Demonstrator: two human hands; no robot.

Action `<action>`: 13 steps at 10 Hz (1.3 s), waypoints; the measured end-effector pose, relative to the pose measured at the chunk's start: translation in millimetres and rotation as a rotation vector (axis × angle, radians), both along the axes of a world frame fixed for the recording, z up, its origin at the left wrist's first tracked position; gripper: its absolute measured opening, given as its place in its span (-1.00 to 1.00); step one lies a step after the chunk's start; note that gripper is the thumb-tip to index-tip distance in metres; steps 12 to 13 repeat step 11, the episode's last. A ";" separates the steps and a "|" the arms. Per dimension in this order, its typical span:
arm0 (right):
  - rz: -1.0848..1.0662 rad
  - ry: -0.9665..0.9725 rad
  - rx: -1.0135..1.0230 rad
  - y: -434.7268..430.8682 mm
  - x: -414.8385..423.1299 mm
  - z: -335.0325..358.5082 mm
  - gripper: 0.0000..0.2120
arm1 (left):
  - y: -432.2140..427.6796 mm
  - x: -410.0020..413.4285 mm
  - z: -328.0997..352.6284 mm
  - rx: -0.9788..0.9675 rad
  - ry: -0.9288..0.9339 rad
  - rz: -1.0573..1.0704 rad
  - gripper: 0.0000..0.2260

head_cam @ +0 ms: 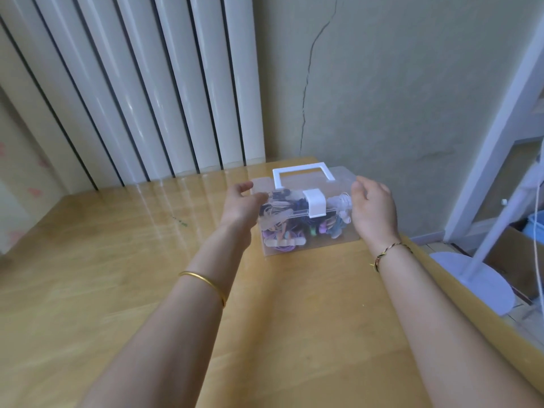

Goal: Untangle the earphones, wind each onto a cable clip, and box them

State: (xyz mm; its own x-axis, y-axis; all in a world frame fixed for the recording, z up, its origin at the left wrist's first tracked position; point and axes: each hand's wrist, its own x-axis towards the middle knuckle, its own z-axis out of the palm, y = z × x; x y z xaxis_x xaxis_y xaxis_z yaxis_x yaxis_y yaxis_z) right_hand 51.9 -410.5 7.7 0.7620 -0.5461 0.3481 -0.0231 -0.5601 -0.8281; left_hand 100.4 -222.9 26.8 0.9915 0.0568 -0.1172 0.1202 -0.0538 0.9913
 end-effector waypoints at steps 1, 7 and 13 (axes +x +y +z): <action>-0.014 0.024 -0.029 0.7 2.3 -2.3 -0.67 | 1.9 -3.8 0.5 0.028 -0.018 0.006 -0.59; -0.038 0.152 -0.157 12.9 -4.3 -3.1 -0.45 | -43.3 -24.0 -30.2 1.004 -0.657 0.085 -0.45; -0.016 0.217 -0.233 9.5 -9.2 2.2 -0.43 | -35.6 -31.1 -21.2 1.023 -0.689 0.008 -0.45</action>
